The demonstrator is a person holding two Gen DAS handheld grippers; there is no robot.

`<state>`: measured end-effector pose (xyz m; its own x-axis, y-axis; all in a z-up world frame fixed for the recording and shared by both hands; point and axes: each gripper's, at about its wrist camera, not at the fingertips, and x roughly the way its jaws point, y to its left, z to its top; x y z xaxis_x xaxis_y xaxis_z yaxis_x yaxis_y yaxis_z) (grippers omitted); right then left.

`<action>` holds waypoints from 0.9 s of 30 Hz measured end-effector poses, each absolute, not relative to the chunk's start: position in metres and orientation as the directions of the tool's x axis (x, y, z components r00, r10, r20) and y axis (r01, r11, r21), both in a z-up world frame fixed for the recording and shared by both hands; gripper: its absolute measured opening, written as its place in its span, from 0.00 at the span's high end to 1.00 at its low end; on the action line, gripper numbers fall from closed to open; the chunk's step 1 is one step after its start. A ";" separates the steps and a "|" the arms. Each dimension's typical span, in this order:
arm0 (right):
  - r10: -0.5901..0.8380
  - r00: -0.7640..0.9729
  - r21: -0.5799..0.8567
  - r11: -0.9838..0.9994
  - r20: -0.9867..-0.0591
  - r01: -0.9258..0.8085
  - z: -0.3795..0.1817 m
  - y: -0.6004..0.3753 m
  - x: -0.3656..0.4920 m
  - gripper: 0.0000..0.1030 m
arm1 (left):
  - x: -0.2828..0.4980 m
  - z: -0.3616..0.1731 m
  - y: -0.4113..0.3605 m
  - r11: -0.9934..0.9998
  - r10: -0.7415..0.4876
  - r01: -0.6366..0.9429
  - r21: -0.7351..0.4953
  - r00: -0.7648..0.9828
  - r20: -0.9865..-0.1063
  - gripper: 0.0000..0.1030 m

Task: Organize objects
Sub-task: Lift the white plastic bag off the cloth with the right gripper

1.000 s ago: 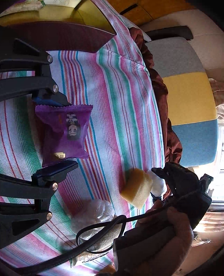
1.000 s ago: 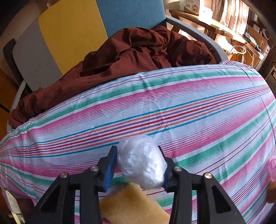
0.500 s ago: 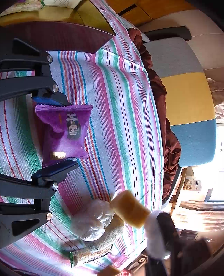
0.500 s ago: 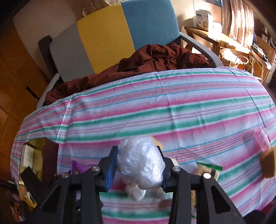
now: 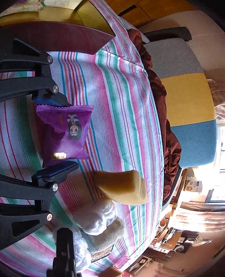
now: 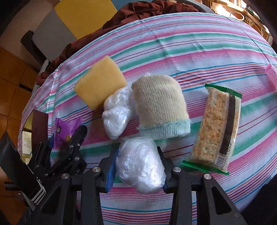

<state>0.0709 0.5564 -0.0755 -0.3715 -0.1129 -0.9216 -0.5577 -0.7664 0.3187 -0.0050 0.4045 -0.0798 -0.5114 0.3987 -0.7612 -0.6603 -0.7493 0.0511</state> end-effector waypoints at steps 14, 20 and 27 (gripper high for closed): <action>-0.085 -0.366 0.285 -0.793 -0.927 -0.538 -0.075 0.553 0.062 0.62 | -0.005 -0.080 0.403 -0.754 0.398 -0.654 0.056 -0.523 -0.754 0.50; -0.099 -0.379 0.304 -0.791 -0.920 -0.531 -0.075 0.555 0.060 0.62 | -0.003 -0.077 0.401 -0.758 0.393 -0.650 0.055 -0.523 -0.756 0.55; -0.137 -0.393 0.333 -0.806 -0.909 -0.490 -0.072 0.550 0.064 0.62 | 0.011 -0.066 0.383 -0.756 0.418 -0.655 0.011 -0.496 -0.761 0.56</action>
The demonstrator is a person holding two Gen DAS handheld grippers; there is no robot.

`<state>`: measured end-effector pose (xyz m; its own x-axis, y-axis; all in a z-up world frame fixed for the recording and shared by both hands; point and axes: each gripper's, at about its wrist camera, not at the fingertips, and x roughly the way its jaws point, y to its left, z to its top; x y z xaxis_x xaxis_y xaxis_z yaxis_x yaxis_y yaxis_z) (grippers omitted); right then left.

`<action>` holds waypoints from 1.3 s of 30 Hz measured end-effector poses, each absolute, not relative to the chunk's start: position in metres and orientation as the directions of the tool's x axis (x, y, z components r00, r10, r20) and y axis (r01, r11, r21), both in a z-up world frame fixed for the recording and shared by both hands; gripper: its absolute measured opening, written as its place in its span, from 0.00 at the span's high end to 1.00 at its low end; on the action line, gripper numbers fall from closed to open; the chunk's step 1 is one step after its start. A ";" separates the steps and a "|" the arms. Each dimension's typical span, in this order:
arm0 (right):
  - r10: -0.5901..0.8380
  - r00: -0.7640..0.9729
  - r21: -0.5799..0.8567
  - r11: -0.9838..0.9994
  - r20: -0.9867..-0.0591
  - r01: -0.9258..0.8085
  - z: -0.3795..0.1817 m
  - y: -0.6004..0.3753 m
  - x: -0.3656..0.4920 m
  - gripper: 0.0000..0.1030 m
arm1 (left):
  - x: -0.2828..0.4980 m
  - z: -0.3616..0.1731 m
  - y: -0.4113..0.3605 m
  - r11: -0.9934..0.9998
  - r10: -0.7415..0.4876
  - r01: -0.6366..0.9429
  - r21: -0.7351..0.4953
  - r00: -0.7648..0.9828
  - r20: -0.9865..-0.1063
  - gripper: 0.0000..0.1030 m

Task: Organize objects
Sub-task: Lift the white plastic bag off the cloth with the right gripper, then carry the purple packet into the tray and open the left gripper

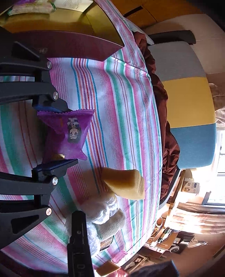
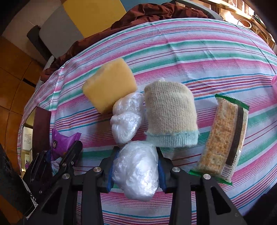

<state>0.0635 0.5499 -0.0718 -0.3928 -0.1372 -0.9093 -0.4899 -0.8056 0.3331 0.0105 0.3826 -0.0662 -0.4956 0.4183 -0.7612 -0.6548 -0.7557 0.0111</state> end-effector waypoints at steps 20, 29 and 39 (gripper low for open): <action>-0.219 -0.415 0.380 -0.852 -0.883 -0.360 -0.067 0.522 0.051 0.62 | 0.018 0.011 0.291 -0.779 0.461 -0.626 -0.028 -0.542 -0.702 0.55; -0.209 -0.392 0.357 -0.863 -0.896 -0.357 -0.069 0.519 0.051 0.62 | -0.006 0.014 0.228 -0.827 0.405 -0.563 -0.017 -0.573 -0.713 0.55; -0.207 -0.396 0.351 -0.874 -0.895 -0.336 -0.067 0.515 0.050 0.62 | -0.079 0.026 0.123 -0.888 0.417 -0.415 -0.200 -0.541 -0.730 0.55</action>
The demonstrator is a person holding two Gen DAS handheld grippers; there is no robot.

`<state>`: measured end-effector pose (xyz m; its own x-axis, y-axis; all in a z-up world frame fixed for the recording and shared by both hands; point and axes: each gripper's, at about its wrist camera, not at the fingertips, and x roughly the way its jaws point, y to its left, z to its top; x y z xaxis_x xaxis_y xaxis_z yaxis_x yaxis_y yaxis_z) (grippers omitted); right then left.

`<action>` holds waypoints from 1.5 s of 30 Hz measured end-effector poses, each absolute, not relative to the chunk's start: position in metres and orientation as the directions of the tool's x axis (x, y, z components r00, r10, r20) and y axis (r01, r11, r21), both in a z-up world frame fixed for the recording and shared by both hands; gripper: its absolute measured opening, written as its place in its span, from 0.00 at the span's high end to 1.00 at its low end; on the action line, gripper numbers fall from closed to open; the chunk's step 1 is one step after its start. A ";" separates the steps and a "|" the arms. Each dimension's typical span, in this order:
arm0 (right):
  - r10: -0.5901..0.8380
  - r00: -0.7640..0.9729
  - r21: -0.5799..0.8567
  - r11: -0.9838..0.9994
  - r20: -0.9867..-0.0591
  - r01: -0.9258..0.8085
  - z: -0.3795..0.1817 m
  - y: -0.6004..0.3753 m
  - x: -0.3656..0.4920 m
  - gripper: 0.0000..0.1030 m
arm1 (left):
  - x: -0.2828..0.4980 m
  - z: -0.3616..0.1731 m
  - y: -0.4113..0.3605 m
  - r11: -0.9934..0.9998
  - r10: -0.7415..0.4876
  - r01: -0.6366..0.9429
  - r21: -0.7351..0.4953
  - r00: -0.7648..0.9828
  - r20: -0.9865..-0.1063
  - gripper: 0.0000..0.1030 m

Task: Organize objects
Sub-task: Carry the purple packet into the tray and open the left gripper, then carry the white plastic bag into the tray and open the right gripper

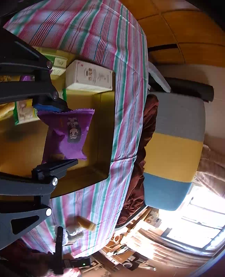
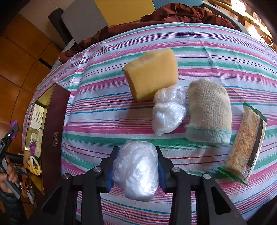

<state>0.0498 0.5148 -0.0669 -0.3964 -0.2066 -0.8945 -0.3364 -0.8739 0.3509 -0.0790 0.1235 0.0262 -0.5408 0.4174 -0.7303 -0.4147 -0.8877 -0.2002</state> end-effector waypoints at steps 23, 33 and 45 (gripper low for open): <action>-0.201 -0.422 0.351 -0.882 -0.884 -0.315 -0.061 0.511 0.049 0.63 | -0.141 -0.023 0.126 -0.946 0.229 -0.319 -0.063 -0.513 -0.827 0.51; -0.194 -0.445 0.322 -0.918 -0.875 -0.233 -0.049 0.486 0.049 0.63 | -0.076 0.005 0.106 -0.956 0.204 -0.293 -0.009 -0.642 -0.739 0.46; -0.281 -0.524 0.354 -0.934 -0.804 -0.042 -0.003 0.389 0.031 0.63 | -0.036 0.012 0.087 -0.963 0.196 -0.268 -0.006 -0.690 -0.696 0.41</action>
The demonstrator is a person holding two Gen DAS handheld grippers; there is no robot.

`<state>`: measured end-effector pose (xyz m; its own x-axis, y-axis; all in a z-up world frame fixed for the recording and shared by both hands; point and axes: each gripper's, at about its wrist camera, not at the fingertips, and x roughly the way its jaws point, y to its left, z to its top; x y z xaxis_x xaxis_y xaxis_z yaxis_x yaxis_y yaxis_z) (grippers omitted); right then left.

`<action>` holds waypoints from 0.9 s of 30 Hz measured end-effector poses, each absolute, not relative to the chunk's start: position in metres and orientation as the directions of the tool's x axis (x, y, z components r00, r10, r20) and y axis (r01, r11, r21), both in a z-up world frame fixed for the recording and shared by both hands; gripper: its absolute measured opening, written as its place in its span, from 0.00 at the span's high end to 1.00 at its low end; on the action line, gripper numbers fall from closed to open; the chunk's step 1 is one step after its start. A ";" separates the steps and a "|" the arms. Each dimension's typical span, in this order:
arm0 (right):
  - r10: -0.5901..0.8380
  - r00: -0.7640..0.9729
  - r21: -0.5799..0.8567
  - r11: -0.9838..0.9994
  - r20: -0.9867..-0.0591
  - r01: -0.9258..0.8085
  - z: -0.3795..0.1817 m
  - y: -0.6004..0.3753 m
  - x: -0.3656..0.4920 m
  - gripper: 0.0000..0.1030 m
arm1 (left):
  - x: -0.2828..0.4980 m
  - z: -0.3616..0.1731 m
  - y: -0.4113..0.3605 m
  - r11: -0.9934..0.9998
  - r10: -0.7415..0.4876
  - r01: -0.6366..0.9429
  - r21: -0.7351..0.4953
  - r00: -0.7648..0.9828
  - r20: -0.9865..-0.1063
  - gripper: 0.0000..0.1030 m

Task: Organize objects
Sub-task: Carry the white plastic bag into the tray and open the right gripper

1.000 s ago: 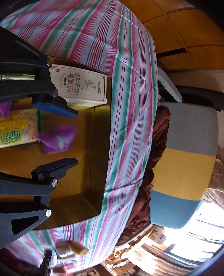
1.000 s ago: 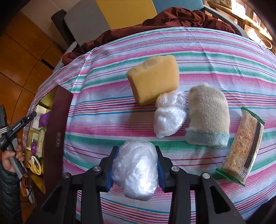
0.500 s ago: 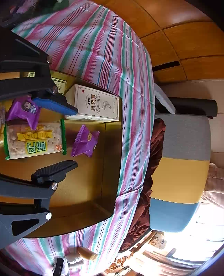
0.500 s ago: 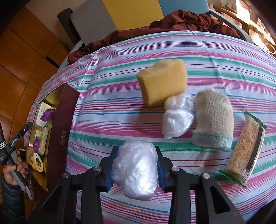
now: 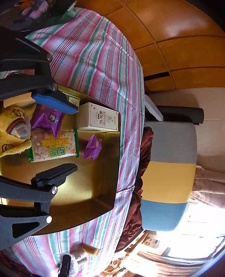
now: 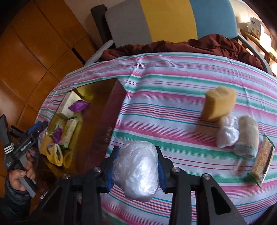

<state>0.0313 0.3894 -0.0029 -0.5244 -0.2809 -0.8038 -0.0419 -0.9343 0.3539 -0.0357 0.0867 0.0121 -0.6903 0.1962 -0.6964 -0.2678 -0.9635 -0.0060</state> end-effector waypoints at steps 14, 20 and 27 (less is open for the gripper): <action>-0.311 -0.395 0.254 -0.948 -0.865 0.191 -0.020 0.233 -0.043 0.62 | -0.018 0.011 0.045 -0.980 0.173 -0.194 -0.047 -0.709 -0.683 0.38; -0.349 -0.350 0.293 -0.934 -0.869 0.202 -0.036 0.221 -0.041 0.25 | -0.017 0.008 0.026 -0.986 0.156 -0.151 -0.067 -0.714 -0.683 0.37; -0.356 -0.393 0.307 -0.934 -0.848 0.183 -0.026 0.231 -0.032 0.20 | -0.018 0.000 0.014 -0.991 0.132 -0.110 -0.076 -0.704 -0.697 0.37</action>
